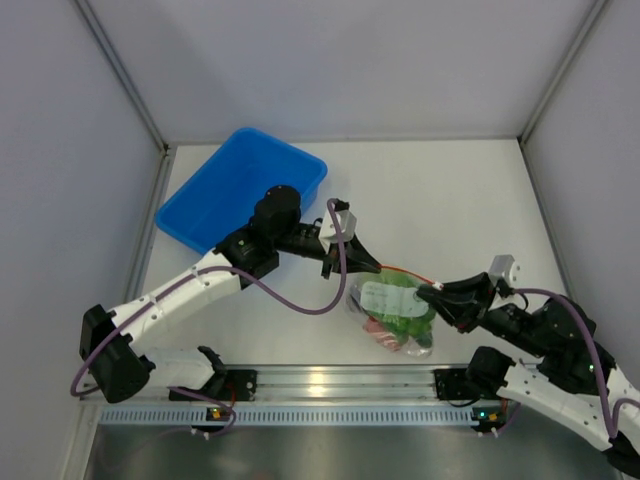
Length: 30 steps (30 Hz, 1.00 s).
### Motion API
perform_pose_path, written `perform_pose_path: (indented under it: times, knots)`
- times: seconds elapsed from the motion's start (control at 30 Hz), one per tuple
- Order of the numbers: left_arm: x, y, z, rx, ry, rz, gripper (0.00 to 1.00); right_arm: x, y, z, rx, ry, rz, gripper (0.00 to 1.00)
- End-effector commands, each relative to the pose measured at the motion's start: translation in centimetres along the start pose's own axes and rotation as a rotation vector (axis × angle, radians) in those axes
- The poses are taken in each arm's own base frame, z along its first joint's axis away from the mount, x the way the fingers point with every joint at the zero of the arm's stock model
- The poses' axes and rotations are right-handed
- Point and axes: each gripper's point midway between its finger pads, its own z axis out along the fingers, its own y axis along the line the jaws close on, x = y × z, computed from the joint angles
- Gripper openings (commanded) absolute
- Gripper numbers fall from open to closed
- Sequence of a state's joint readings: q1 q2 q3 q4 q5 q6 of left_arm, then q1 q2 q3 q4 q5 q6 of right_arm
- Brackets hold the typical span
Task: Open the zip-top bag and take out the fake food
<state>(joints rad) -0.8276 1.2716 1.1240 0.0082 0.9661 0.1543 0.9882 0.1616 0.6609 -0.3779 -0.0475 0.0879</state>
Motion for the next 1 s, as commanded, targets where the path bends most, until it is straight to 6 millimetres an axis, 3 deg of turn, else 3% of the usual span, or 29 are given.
perform_pose_path:
  times: [0.0, 0.1, 0.2, 0.23, 0.33, 0.67, 0.8, 0.97]
  knots:
    - [-4.1, 0.1, -0.3, -0.022, -0.089, 0.121, 0.00, -2.5, 0.7, -0.3, -0.033, -0.097, 0.000, 0.10]
    - [-3.2, 0.4, -0.1, -0.029, -0.075, 0.101, 0.00, -2.3, 0.3, -0.3, -0.011, -0.079, -0.001, 0.02]
    - [-1.8, 0.8, 0.1, -0.043, -0.055, 0.078, 0.00, -1.8, -0.2, 0.0, 0.023, -0.022, 0.001, 0.00]
    - [-1.6, 1.0, 0.0, -0.053, -0.052, 0.079, 0.17, -1.5, -0.3, 0.2, 0.025, 0.001, 0.003, 0.00]
    - [-0.5, 1.9, -0.2, -0.114, -0.043, 0.083, 0.27, -0.4, -1.1, 0.7, 0.074, 0.098, 0.003, 0.00]
    - [-2.0, 1.2, 0.6, -0.055, -0.079, 0.124, 0.59, 1.4, -1.7, 2.4, 0.112, 0.249, 0.007, 0.00]
    - [-2.9, -0.2, 1.8, -0.027, -0.096, 0.185, 0.65, 2.0, -2.3, 2.8, 0.156, 0.298, 0.017, 0.00]
    - [-3.2, -0.3, 3.0, -0.061, -0.094, 0.234, 0.67, 2.1, -2.0, 3.4, 0.134, 0.314, 0.021, 0.00]
